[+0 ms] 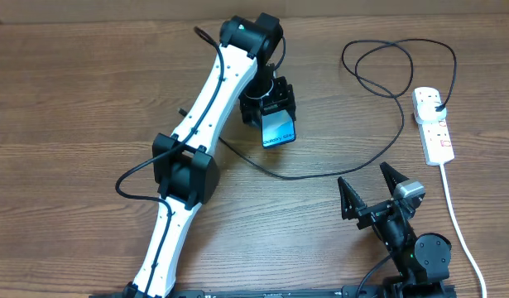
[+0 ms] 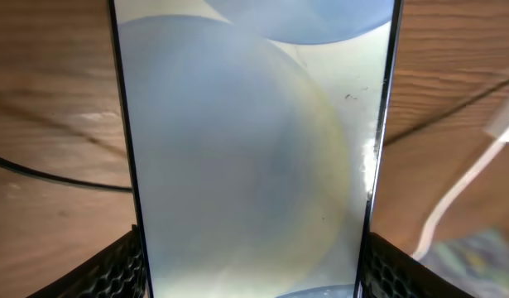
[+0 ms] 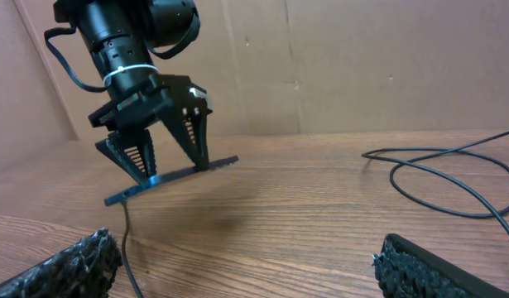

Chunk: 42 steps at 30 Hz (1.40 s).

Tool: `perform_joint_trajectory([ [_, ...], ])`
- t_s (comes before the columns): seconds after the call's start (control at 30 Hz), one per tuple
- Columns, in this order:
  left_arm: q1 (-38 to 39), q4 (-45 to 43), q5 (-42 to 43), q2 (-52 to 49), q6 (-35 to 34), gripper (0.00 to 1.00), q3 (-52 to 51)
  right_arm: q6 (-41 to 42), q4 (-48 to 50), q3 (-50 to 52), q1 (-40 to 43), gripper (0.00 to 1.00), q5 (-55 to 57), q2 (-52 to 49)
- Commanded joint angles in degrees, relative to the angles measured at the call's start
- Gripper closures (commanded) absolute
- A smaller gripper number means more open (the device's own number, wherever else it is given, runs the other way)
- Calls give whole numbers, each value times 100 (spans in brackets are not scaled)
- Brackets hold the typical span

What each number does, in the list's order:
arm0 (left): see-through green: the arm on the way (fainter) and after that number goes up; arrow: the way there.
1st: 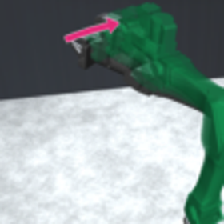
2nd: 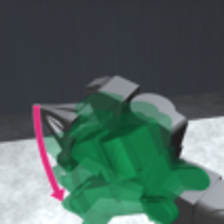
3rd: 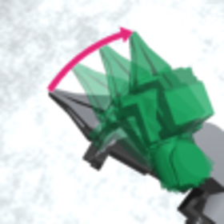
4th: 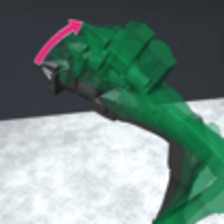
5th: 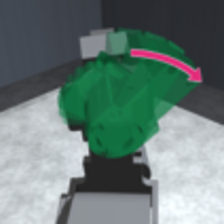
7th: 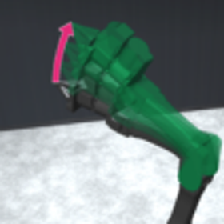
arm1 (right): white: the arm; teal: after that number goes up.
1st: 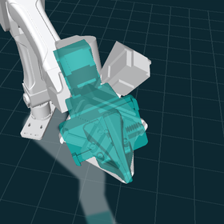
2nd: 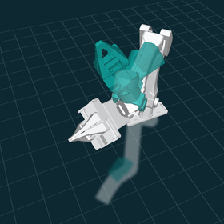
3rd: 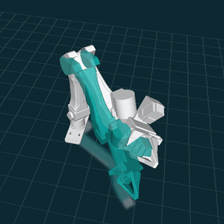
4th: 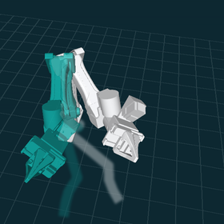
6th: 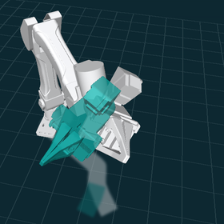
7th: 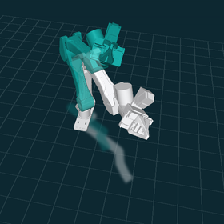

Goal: Plug charger to phone and switch on socket
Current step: 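Lift the phone with the left gripper and carry it toward center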

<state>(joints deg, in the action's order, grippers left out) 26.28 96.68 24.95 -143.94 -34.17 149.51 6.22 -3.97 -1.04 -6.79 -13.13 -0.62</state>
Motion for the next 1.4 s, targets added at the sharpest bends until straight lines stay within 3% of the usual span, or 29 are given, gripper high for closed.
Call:
perform_joint_trajectory([
  [0.0, -374, 15, 874, 81, -352, 96, -15, 37, 31, 59, 22, 0, 17, 46],
  [0.47, -1097, 17, 2177, 81, 289, 96, -1910, 37, 33, 59, 22, 0, 17, 46],
  [1.37, -1213, 17, 2116, 81, 83, 95, -1971, 37, 33, 59, 22, 0, 17, 46],
])
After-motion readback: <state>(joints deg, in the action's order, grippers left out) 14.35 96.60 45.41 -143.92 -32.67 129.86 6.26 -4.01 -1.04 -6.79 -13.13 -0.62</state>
